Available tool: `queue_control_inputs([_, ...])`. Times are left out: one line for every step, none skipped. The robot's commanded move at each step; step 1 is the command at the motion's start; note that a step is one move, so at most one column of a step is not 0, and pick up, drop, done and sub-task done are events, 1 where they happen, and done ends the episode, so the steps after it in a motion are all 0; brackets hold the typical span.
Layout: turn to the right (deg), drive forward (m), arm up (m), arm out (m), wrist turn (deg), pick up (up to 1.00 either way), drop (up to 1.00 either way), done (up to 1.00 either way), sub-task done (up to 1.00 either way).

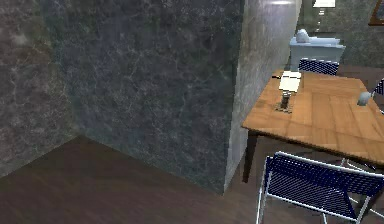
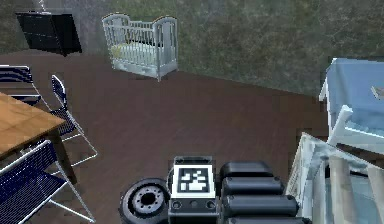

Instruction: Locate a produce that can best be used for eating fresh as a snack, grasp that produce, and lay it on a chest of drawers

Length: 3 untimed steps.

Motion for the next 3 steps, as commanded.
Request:
queue_control_inputs([0.0, 0.05, 0.0, 0.0, 0.0, 0.0, 0.0, 0.0, 0.0])
queue_control_inputs([45.0, 0.0, 0.0, 0.0, 0.0, 0.0, 0.0, 0.0, 0.0])
queue_control_inputs([3.0, 0.0, 0.0, 0.0, 0.0, 0.0, 0.0, 0.0, 0.0])
